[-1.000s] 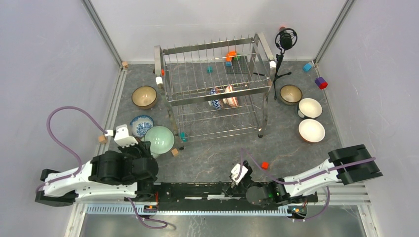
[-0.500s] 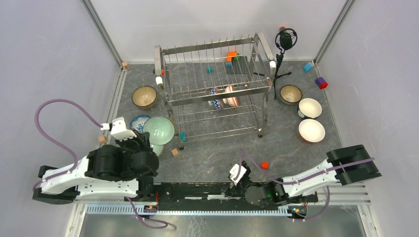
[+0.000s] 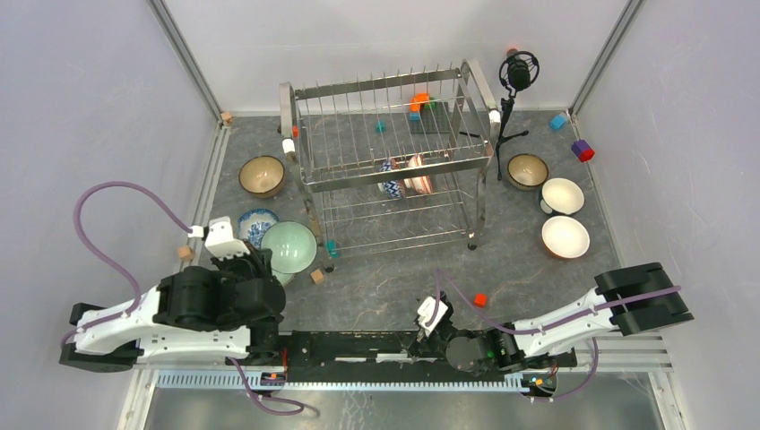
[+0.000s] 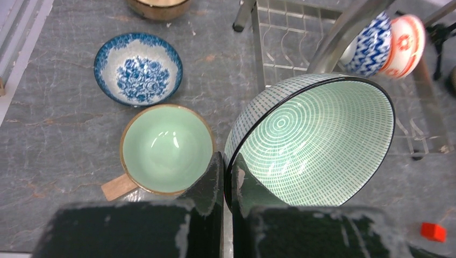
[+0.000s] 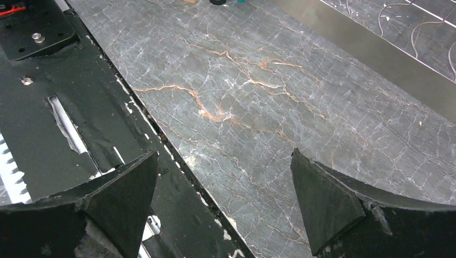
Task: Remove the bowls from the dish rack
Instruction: Place the bowl with the bowl.
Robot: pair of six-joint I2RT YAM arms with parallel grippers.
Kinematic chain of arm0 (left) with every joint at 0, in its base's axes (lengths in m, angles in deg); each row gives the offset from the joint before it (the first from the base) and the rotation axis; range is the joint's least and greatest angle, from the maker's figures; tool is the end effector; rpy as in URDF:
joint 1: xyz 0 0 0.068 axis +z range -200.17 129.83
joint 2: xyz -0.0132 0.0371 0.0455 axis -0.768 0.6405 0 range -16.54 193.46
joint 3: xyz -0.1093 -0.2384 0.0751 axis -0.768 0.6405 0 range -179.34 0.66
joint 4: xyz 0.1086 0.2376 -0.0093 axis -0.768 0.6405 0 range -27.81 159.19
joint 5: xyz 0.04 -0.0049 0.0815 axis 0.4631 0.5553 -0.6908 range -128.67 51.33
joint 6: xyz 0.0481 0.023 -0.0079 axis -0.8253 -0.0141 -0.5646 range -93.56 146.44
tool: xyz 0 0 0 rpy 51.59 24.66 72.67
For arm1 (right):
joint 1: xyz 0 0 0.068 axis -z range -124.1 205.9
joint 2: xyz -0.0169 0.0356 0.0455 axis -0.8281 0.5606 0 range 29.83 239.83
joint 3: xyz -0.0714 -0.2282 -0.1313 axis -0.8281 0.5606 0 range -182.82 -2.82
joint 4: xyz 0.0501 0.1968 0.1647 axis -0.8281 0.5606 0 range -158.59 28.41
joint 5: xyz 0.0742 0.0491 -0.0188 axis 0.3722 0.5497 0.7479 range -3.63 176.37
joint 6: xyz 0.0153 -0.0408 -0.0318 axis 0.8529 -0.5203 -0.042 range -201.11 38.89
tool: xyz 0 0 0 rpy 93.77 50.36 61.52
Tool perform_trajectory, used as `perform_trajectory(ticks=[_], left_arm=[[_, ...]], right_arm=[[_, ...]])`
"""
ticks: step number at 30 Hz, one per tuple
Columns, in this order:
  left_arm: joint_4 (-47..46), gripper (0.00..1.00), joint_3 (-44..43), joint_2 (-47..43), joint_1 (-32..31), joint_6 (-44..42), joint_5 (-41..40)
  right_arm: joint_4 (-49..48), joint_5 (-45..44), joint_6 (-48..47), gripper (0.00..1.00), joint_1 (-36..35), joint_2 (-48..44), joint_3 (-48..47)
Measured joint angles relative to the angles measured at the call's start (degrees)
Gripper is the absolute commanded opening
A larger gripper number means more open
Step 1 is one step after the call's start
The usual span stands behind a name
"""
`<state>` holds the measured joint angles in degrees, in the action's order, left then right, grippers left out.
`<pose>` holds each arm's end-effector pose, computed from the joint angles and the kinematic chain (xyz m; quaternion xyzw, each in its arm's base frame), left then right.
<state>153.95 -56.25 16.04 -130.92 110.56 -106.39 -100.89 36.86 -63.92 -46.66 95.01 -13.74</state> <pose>0.0373 -0.0239 0.3304 -0.1329 0.8108 -0.0890 0.5631 -0.0152 0.1924 0.1529 -0.3381 0.7121 0.2652 0.5552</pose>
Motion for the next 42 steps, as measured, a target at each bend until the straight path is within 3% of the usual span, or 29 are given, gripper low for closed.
perform_trajectory(ticks=[10,20,26,35,42], left_arm=[[-5.8,0.02,6.9,1.4,0.0,-4.2,9.8],[-24.2,0.02,15.9,2.3,0.0,-7.3,21.6],[-30.7,0.02,20.7,4.1,0.0,-4.1,26.5],[-34.9,0.02,20.9,17.4,0.0,1.2,29.4],[-34.9,0.02,20.9,18.3,0.0,3.5,29.3]], right_arm=[[1.4,1.6,2.4,0.96,1.2,-3.7,-0.2],[5.5,11.2,13.7,0.87,13.4,-14.2,-3.6],[9.1,14.2,16.2,0.85,13.8,-10.8,-9.6],[20.2,14.0,18.9,0.77,15.7,-1.4,-20.1],[25.0,13.5,19.9,0.81,17.3,-0.4,-20.2]])
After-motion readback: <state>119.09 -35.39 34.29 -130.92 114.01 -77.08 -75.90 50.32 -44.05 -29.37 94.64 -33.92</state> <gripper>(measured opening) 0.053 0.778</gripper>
